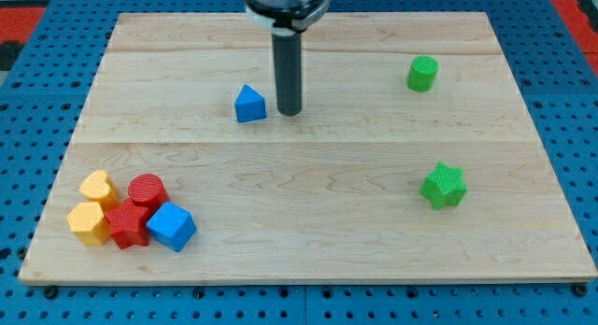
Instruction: Push the blue triangle towards the blue cube
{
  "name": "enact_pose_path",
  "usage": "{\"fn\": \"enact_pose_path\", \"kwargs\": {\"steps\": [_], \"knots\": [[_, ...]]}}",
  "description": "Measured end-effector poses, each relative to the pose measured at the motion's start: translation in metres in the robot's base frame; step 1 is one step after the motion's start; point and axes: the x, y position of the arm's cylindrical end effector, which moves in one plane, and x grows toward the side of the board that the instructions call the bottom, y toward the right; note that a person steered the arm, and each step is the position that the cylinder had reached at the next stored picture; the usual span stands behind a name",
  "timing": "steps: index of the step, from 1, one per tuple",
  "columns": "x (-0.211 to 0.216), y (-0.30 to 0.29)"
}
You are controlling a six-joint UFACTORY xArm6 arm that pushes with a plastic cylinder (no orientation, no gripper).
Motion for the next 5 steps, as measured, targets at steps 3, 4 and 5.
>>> {"fn": "enact_pose_path", "kwargs": {"steps": [3, 4, 5], "knots": [[0.033, -0.066], [0.072, -0.066], [0.067, -0.06]]}}
